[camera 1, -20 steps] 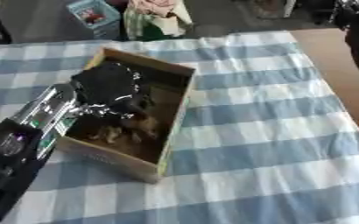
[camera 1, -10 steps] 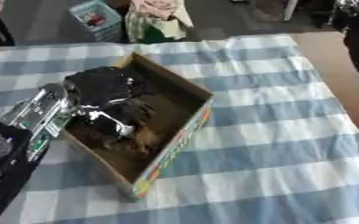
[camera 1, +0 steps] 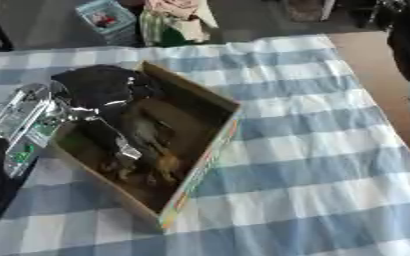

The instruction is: Pick up objects on the table and place them in the box.

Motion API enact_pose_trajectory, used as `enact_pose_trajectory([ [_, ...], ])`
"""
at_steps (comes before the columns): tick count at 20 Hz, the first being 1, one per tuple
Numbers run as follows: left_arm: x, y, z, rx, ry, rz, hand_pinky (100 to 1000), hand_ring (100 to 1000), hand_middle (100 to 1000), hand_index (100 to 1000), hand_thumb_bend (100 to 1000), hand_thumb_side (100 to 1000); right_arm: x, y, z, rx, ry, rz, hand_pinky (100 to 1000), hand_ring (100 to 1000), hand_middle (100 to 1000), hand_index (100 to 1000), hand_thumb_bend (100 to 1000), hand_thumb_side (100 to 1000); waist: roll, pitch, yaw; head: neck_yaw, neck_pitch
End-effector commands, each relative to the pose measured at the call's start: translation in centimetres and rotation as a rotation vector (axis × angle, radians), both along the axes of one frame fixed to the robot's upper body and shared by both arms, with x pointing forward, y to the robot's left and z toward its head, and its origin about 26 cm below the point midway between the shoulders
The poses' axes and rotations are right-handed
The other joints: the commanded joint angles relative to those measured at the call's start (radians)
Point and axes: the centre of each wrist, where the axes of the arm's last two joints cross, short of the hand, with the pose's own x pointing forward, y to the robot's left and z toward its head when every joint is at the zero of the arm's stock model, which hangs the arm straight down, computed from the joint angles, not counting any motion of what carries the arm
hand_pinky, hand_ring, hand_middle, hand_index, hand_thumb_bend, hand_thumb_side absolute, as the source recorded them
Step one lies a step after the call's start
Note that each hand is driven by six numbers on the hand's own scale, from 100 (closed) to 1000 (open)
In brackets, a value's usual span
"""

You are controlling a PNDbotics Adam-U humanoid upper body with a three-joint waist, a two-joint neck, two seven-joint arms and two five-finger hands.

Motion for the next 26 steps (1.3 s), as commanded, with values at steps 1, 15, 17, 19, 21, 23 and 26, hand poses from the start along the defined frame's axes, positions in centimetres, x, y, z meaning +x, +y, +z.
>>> enact_pose_trajectory([
  [1, -0.7, 1.0, 2.4, -0.040, -0.046, -0.004, 803, 937, 878, 955, 822, 1000, -0.6, -0.1, 1.0, -0.002, -0.038, -0.007, 807, 736, 532, 812, 100, 704, -0.001, -0.028, 0.002, -0.007, 0.007],
  [15, -5.2, 1.8, 7.6, -0.332, -0.207, -0.152, 657, 792, 779, 871, 417, 925, -0.7, -0.1, 0.9, 0.001, -0.041, -0.014, 806, 737, 533, 813, 100, 674, -0.004, -0.046, 0.021, -0.020, 0.027],
  [17, -6.3, 2.3, 8.5, -0.420, -0.249, -0.168, 605, 739, 742, 836, 294, 858, -0.7, -0.1, 1.0, -0.001, -0.051, -0.016, 805, 737, 534, 813, 100, 658, -0.006, -0.052, 0.028, -0.023, 0.034],
  [19, -7.5, 3.2, 9.2, -0.506, -0.290, -0.176, 560, 694, 705, 804, 149, 809, -0.7, -0.1, 1.1, -0.003, -0.058, -0.018, 804, 737, 535, 813, 100, 647, -0.007, -0.058, 0.038, -0.026, 0.042],
  [21, -8.7, 4.2, 9.5, -0.589, -0.325, -0.177, 528, 661, 680, 795, 100, 796, -0.7, -0.1, 1.0, -0.005, -0.062, -0.020, 804, 738, 535, 813, 100, 644, -0.008, -0.064, 0.048, -0.027, 0.052],
  [23, -9.8, 5.0, 9.4, -0.669, -0.348, -0.175, 509, 637, 662, 791, 100, 826, -0.7, -0.1, 0.9, -0.004, -0.064, -0.022, 804, 738, 536, 814, 100, 644, -0.010, -0.069, 0.062, -0.028, 0.060],
  [26, -11.2, 6.0, 8.5, -0.782, -0.355, -0.168, 494, 620, 646, 792, 100, 872, -0.8, 0.0, 0.9, 0.000, -0.070, -0.021, 804, 739, 537, 815, 100, 638, -0.013, -0.074, 0.078, -0.026, 0.066],
])
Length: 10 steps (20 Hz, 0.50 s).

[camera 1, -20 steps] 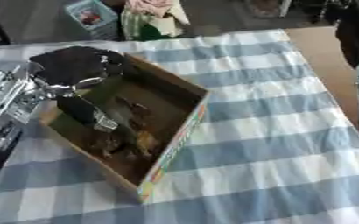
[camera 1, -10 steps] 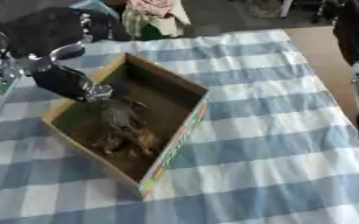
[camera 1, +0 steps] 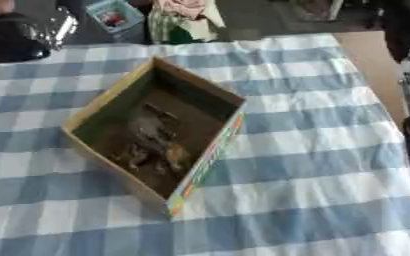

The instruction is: Pick up objects on the table and place them in the box.

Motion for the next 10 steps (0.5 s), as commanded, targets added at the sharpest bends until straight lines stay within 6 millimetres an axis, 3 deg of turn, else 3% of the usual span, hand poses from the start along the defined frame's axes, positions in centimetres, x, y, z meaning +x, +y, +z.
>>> enact_pose_trajectory([
  [1, -2.0, 1.2, 0.7, -0.111, -0.055, -0.004, 490, 617, 643, 791, 100, 870, -0.7, -0.1, 1.1, -0.008, -0.053, -0.005, 804, 740, 537, 815, 100, 634, -0.003, -0.026, 0.008, 0.001, 0.011],
  [10, -2.2, 3.6, -2.9, -0.435, 0.070, 0.045, 481, 612, 631, 787, 100, 915, -0.9, -0.1, 0.7, 0.012, -0.070, -0.008, 804, 742, 539, 816, 100, 628, -0.006, -0.041, 0.040, 0.008, 0.020],
])
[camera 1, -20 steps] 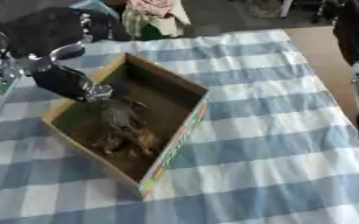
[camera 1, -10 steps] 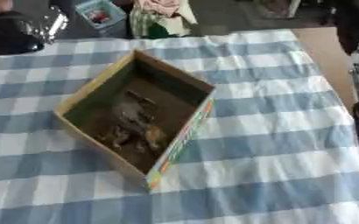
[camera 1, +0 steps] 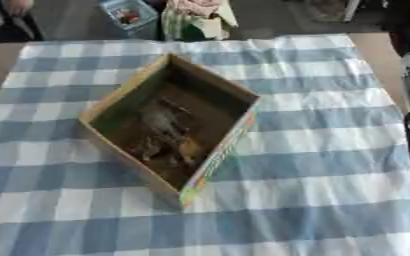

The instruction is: Pick up objects on the table and place them in the box.

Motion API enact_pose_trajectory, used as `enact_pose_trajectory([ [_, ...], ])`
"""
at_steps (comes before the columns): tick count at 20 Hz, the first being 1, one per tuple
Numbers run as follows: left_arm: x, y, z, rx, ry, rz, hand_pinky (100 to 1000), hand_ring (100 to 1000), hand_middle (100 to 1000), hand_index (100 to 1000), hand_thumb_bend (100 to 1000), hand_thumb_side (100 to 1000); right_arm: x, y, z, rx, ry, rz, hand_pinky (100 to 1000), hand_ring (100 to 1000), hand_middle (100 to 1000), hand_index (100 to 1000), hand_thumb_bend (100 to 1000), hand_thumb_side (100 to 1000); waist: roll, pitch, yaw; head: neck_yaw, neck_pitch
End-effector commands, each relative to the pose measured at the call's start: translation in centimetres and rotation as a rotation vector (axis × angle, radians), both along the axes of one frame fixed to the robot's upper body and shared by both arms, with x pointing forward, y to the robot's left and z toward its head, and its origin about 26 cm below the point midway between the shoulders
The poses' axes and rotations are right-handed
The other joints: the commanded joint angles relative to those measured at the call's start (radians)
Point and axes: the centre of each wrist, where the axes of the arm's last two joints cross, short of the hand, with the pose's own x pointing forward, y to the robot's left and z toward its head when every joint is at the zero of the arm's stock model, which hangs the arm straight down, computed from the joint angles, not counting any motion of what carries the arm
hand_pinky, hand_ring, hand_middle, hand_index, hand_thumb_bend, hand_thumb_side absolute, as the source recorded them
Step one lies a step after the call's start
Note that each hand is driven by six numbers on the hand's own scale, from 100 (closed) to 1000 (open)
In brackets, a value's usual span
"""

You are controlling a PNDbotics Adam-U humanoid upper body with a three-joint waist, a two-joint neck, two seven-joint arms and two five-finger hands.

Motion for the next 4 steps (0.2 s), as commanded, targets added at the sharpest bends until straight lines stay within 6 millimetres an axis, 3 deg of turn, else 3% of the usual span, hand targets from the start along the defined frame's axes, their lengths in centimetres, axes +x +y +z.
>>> enact_pose_trajectory([
  [1, -0.4, 0.6, 0.2, -0.102, -0.008, 0.013, 479, 611, 628, 783, 100, 919, -0.6, -0.1, 1.0, 0.001, -0.054, -0.005, 804, 743, 540, 816, 100, 627, -0.002, -0.025, 0.006, 0.002, 0.006],
  [4, -0.4, 1.1, -1.2, -0.194, 0.021, 0.011, 475, 608, 625, 782, 100, 926, -0.7, 0.0, 0.8, 0.015, -0.059, -0.004, 803, 743, 539, 816, 100, 634, -0.004, -0.029, 0.012, -0.001, 0.006],
])
